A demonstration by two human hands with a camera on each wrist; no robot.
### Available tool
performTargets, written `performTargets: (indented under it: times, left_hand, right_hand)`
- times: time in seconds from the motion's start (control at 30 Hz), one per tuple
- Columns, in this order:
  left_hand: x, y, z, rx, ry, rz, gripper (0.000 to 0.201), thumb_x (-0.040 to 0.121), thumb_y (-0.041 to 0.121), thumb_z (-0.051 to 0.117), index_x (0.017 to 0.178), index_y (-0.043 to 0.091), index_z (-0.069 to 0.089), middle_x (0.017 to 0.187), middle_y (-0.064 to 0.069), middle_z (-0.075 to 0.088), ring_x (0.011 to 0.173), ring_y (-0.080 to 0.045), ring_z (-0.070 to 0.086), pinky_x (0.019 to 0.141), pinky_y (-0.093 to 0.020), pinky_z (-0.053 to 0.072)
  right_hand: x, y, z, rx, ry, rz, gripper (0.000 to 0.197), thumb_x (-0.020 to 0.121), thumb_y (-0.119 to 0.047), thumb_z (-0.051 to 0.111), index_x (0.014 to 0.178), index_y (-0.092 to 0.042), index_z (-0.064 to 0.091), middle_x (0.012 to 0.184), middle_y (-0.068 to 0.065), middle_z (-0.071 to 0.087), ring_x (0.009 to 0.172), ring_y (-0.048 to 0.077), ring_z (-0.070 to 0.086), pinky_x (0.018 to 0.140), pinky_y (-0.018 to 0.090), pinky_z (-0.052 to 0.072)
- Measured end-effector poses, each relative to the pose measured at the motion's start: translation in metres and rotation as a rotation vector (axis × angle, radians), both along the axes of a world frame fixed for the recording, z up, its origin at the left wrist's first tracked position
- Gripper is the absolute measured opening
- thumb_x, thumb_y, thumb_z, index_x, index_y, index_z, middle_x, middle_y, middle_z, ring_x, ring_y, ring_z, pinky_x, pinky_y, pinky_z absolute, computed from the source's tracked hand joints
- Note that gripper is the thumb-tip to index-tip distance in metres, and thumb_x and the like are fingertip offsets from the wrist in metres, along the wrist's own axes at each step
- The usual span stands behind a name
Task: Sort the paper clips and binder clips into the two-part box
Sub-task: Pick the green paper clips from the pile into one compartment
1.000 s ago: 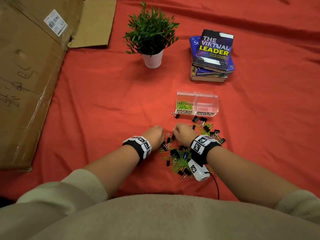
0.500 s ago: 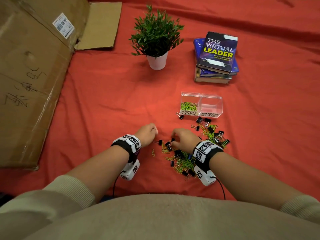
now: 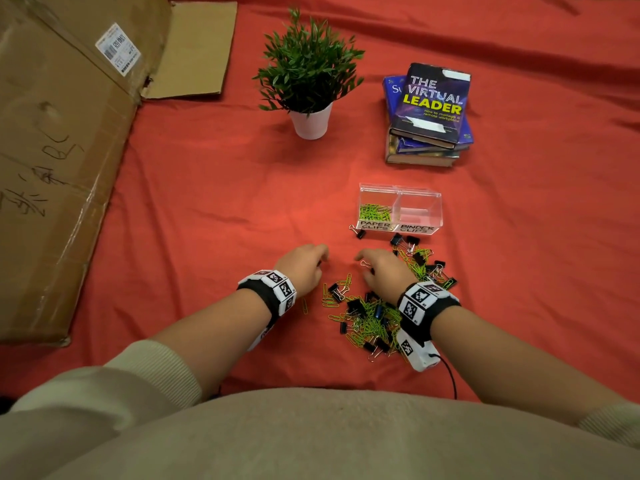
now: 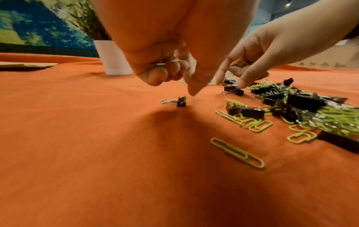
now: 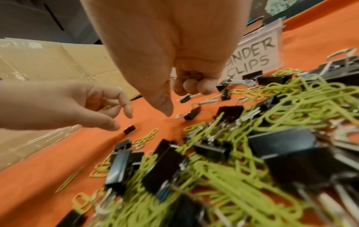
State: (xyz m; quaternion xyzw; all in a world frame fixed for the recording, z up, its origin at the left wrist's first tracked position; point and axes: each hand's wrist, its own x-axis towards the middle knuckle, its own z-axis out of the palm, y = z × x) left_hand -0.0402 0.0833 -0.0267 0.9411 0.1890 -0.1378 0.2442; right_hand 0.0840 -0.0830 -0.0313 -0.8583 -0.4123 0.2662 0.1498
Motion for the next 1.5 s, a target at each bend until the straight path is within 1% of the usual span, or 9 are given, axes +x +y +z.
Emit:
performTargets:
  times: [0.23,0.6,0.8,0.93,1.07,1.13,1.2,1.3,1.5]
  left_hand:
    - [-0.005,-0.014,0.0,0.085,0.098,-0.356,0.032,0.084,0.02,0.056,0.117,0.021,0.056,0.112,-0.005,0.055,0.109,-0.027,0.055,0.086,-0.039,0.047]
    - [-0.01,0.0,-0.002,0.026,-0.024,-0.055,0.022,0.084,0.024,0.054,0.105,0.017,0.053,0.109,-0.006,0.06,0.104,-0.028,0.057,0.086,-0.039,0.047]
    - [-0.025,-0.01,-0.004,0.045,0.078,-0.085,0.03,0.081,0.036,0.061,0.102,0.015,0.054,0.109,-0.005,0.058,0.103,-0.026,0.056,0.087,-0.037,0.047]
    - [-0.028,-0.023,-0.012,0.05,0.114,-0.07,0.053,0.074,0.049,0.07,0.107,0.013,0.049,0.111,-0.006,0.057,0.104,-0.025,0.055,0.089,-0.038,0.047]
    - [-0.026,-0.035,-0.013,0.012,0.087,-0.132,0.044,0.08,0.038,0.069,0.11,0.011,0.051,0.115,-0.009,0.055,0.108,-0.027,0.054,0.091,-0.037,0.044]
    - [-0.025,-0.039,-0.013,0.003,0.067,-0.146,0.038,0.083,0.031,0.067,0.11,0.01,0.052,0.116,-0.01,0.055,0.11,-0.028,0.053,0.092,-0.037,0.043]
    - [-0.024,-0.042,-0.013,0.001,0.043,-0.144,0.033,0.085,0.027,0.064,0.11,0.009,0.053,0.116,-0.01,0.055,0.11,-0.028,0.053,0.092,-0.037,0.042]
    - [-0.025,-0.041,-0.014,-0.009,0.018,-0.119,0.029,0.085,0.026,0.063,0.105,0.007,0.055,0.111,-0.011,0.056,0.106,-0.03,0.055,0.089,-0.039,0.042]
    - [-0.025,-0.044,-0.015,0.04,0.034,-0.116,0.024,0.089,0.026,0.058,0.103,0.006,0.054,0.112,-0.012,0.054,0.108,-0.03,0.053,0.091,-0.039,0.041]
  right_hand:
    - [-0.019,0.009,-0.004,-0.046,-0.009,0.24,0.031,0.087,-0.011,0.049,0.114,-0.018,0.063,0.097,0.01,0.056,0.095,0.03,0.056,0.075,0.04,0.052]
    - [-0.024,0.0,-0.007,-0.081,-0.084,0.166,0.023,0.095,-0.017,0.045,0.104,0.001,0.055,0.107,0.015,0.052,0.1,0.029,0.05,0.088,0.036,0.043]
    - [-0.005,-0.002,0.013,0.005,0.302,-0.276,0.009,0.092,-0.02,0.053,0.09,-0.013,0.058,0.079,0.004,0.063,0.058,0.015,0.051,0.05,0.027,0.044]
    - [0.003,-0.001,0.019,0.139,0.636,-0.451,0.007,0.087,-0.008,0.059,0.087,-0.013,0.064,0.082,0.009,0.068,0.064,0.017,0.055,0.062,0.03,0.049]
    - [-0.003,0.002,0.029,0.238,0.919,-0.545,0.027,0.088,0.008,0.047,0.108,-0.002,0.063,0.079,0.009,0.063,0.064,0.015,0.052,0.057,0.024,0.045]
    - [-0.009,0.005,0.029,0.221,0.994,-0.579,0.029,0.088,0.007,0.038,0.1,-0.001,0.062,0.074,0.009,0.057,0.06,0.016,0.05,0.053,0.025,0.042]
    - [-0.018,0.01,0.026,0.153,0.947,-0.532,0.021,0.09,0.0,0.04,0.087,-0.006,0.059,0.069,0.006,0.053,0.056,0.015,0.049,0.049,0.024,0.04]
    - [-0.033,0.017,0.016,-0.005,0.534,-0.211,0.012,0.085,-0.018,0.061,0.073,-0.017,0.057,0.061,-0.005,0.053,0.055,0.01,0.049,0.052,0.022,0.039]
    - [-0.039,0.012,0.003,-0.106,0.201,0.065,0.008,0.08,-0.014,0.059,0.087,-0.01,0.059,0.086,0.008,0.061,0.082,0.025,0.057,0.069,0.029,0.041]
